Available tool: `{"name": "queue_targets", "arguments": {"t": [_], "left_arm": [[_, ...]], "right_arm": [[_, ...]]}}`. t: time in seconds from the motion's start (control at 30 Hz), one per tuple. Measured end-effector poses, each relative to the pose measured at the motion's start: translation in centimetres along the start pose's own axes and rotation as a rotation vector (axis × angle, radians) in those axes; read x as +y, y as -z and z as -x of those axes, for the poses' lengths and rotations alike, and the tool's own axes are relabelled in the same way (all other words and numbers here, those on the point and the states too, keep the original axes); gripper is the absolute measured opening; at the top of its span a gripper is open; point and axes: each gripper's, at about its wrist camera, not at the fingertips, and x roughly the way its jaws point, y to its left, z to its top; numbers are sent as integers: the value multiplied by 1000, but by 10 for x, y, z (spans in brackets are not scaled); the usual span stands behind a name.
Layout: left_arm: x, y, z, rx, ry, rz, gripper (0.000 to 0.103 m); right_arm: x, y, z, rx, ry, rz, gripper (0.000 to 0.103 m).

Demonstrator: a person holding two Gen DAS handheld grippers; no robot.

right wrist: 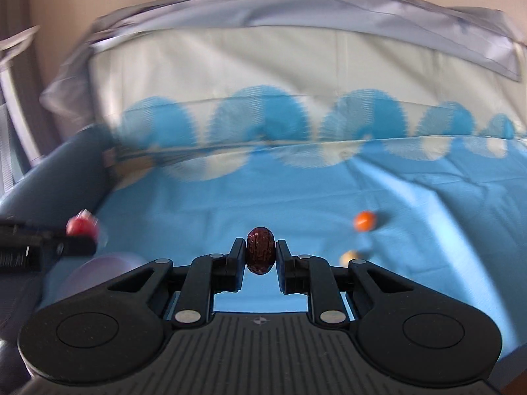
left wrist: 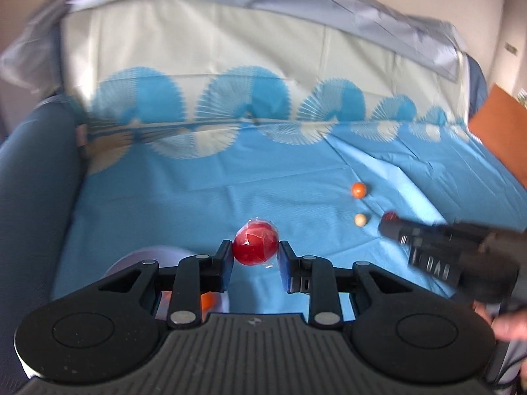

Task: Organize fruits
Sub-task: 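Grasp a red wrapped fruit with the left tool while the right tool grasps a red date, then lower the wrapped fruit and date into the plate and open both tools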

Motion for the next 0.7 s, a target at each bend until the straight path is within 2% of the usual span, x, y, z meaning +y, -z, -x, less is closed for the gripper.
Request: {"name": "queue_targets", "arguments": {"t": [0.13, 0.33, 0.5, 0.7], "left_arm": [[22, 26, 48, -1, -41, 62, 32], [55, 56, 93, -15, -77, 145, 32], [79, 72, 120, -52, -91, 207, 32], [98, 79, 128, -65, -129, 240, 32]], "right_arm": [[47, 19, 26, 46, -96, 43, 20], [112, 41, 61, 81, -199, 145, 20], [147, 54, 84, 89, -235, 224, 20], [166, 54, 86, 84, -237, 275, 20]]}}
